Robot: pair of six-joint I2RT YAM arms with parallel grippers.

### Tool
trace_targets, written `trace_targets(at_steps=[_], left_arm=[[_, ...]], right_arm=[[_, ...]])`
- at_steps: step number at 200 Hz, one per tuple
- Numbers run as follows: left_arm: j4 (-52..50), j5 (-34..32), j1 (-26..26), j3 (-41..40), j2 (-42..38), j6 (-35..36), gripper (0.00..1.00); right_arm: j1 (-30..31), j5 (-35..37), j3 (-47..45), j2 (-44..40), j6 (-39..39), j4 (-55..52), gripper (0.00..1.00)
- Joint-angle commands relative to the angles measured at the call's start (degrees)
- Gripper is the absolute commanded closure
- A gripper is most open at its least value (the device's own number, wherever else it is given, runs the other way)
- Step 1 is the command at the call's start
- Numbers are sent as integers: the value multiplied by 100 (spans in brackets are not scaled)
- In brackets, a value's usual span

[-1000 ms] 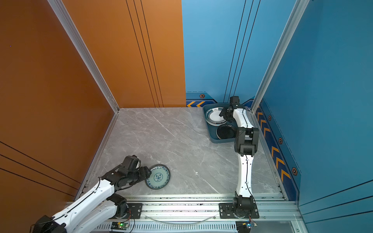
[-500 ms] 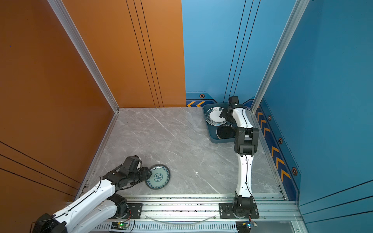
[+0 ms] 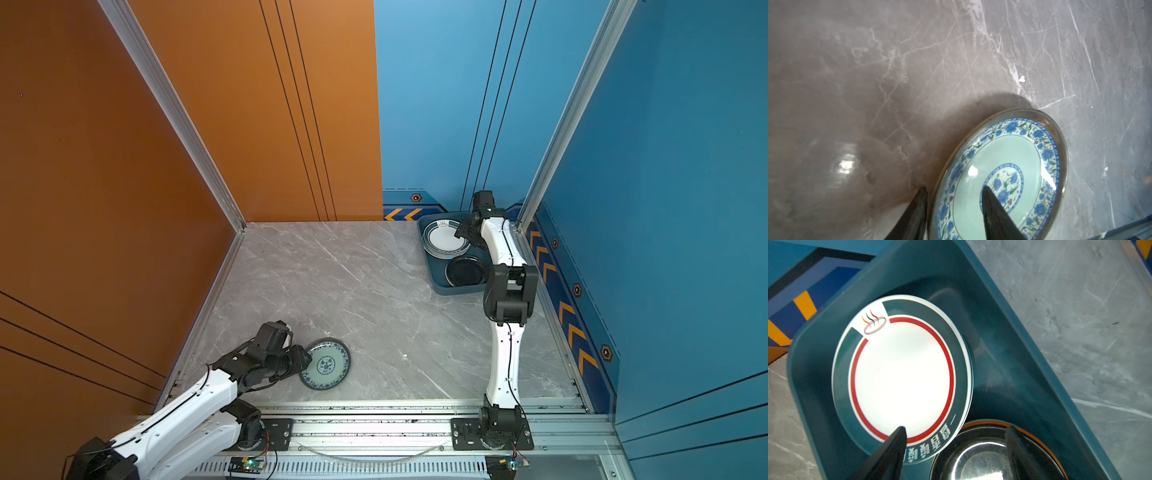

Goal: Place the plates into the plastic bin on the countertop
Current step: Place the plate in the plastic bin, then pick up the plate from the bottom-center of the table.

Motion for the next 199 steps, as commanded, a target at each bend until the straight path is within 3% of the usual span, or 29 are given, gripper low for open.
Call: trace_targets(at_steps=[1,64,75,91,147,199], left_arm=[[55,62,-53,-102,18,34,58],[518,248,-67,-325,141,-10,71],[555,239,-71,-334,133,-4,84],[599,203,-80,-342,112,14,93],[801,277,-70,-360,177,34,100],[1331,547,75,-96,209,-23,100]], right_arm=[[107,141,-157,-460,-125,-216,23],[275,-585,-1443,-1665,-140,357,23],[333,-953,-1774,-1927,-166,563,23],[418,-1572,-2197,-2272,-152,844,23],[1167,-2065,-3454,-3135,-333,1045,24],[1542,-3484,-4699,-3932,-252,1477,23]])
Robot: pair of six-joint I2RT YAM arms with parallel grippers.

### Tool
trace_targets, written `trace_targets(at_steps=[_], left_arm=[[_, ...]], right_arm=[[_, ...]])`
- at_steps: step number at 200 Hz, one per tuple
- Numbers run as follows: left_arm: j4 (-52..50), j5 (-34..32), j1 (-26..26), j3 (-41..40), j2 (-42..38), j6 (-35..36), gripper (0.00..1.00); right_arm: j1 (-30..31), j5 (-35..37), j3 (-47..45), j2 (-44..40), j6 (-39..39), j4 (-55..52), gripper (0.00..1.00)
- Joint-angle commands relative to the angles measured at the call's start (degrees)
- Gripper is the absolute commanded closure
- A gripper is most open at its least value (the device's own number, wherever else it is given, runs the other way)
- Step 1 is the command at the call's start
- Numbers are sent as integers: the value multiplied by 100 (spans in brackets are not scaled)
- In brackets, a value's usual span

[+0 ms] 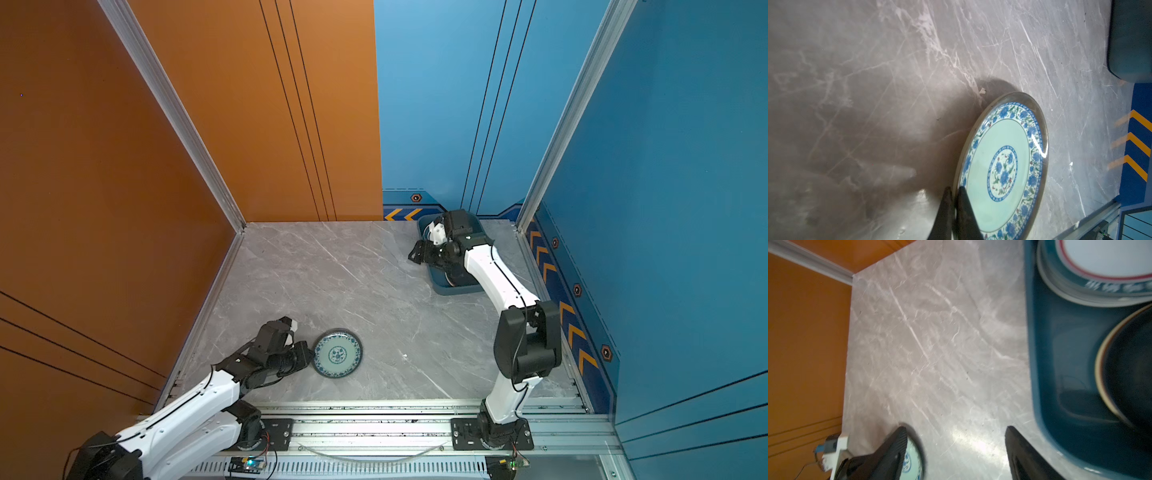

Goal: Place the plates into the plastic bin on the countertop
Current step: Pick up the plate from the bottom-center of the table.

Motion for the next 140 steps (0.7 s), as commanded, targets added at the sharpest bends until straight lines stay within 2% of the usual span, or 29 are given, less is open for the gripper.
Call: trace_targets(at_steps=[1,42,92,140], left_arm=[[227,174,116,133,107,23,100],[1082,1004,604,586,848,39,100],[1248,1311,614,1338,1240,47,100],[1325,1343,591,1906,1580,70,100]], right_arm=[[62,-827,-388,-387,-60,268,23],[354,-1227,-1107,-598,-116,523,22],[538,-2052,-2030,-620,598,2014,21],[913,-2202,-2111,-394,741,2495,21]])
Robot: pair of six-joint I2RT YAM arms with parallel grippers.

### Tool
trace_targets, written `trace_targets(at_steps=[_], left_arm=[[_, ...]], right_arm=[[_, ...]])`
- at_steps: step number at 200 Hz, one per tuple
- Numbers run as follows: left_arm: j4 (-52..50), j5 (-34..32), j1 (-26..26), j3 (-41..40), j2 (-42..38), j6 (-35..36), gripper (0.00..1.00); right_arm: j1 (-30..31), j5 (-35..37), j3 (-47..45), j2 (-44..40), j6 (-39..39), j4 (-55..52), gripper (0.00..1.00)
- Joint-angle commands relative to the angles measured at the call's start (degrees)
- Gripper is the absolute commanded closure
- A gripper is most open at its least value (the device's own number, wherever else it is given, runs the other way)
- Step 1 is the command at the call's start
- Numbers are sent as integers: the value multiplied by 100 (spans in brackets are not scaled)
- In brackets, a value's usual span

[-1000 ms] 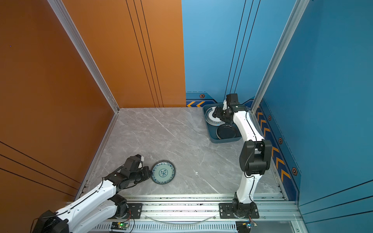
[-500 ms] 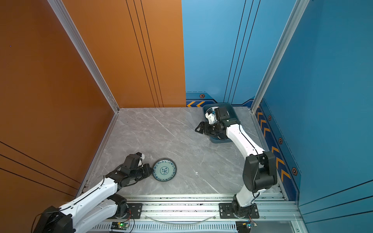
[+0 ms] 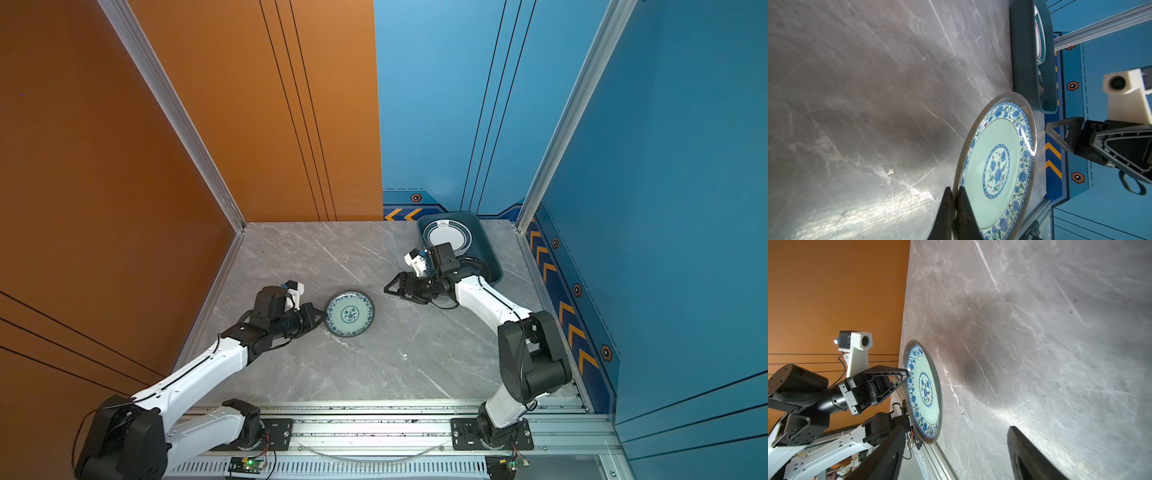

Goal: Place the plates into the plastic bin on the countertop
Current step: Pick up the plate from the bottom-center of the table, then place the plate in the plastic bin.

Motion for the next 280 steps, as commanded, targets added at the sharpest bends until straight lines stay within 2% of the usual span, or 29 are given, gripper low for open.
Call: trace_targets(at_steps=[1,83,106,130,165,191,206,228,238,271,280], left_arm=[[202,239,6,277,156,63,100],[554,228,-379,948,826,-16,100],[713,222,-507,1045,1048,-68,100],[889,232,-620,1098,1241,-130,100],[955,217,-745,1207,1401,-148,100],[966,226,-773,1237,1450,-147,100],[974,234,-782,1234,1471,-148,100],[983,263,-782,1250,1485,-143,100],[976,264,-782,1256,1485,-126,90],[791,140,-782,1266,1416,44,30],[678,122,-778,1282,1378,106,21]], right_arm=[[193,-285,-53,140,211,577,21],[630,-360,-43,534,513,1180,21],[699,-441,-25,653,756,1492,23],[753,-572,-8,781,1037,1843,38],[754,-633,9,932,1319,2143,68],[749,-591,77,988,1361,2118,85],[742,-546,105,1004,1336,2027,99],[708,-484,176,993,1257,1840,100],[679,-459,220,978,1209,1693,100],[315,-6,717,807,435,289,100],[125,148,863,730,253,-57,100]])
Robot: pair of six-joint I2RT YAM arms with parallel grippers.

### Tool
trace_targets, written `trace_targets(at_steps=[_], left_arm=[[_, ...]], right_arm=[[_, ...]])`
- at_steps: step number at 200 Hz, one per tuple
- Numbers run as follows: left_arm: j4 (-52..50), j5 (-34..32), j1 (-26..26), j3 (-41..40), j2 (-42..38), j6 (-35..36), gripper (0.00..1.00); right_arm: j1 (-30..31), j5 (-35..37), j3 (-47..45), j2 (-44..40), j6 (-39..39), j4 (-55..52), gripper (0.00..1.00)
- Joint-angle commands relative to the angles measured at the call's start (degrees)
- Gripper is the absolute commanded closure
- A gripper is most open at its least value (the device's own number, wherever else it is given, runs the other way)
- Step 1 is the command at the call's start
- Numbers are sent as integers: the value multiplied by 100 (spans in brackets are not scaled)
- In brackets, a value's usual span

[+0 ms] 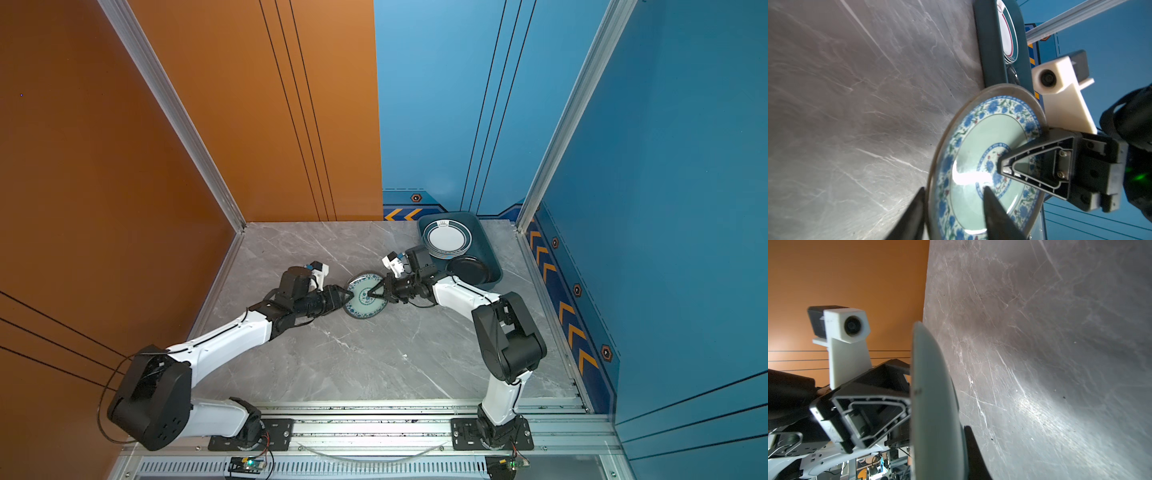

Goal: Place the plates into the plastic bin on the countertop
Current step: Place the plate in the plastic bin.

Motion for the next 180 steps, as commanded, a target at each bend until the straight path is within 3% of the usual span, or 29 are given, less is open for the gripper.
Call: trace_targets(at_steps=[1,13,43,47,86,180], left_arm=[[-84,119,-30,183,-64,201,20],[-201,78,-22,182,-101,293,15],[-366,-2,19,124,-202,433,15],[-366,0,29,106,-210,434,10],[-296,103,119,-25,-263,442,10],[-388,434,454,-115,-397,601,12]], right_arm=[[-426,459,491,-246,-722,-1131,100],[-755,653,628,-350,-854,-1457,100],[-1696,1450,1039,-463,-1184,-2309,100],[-1820,1542,1103,-463,-1223,-2386,100],[-2739,1842,1396,-161,-1179,-2469,100],[-3587,2525,1447,411,-1522,-2801,100]])
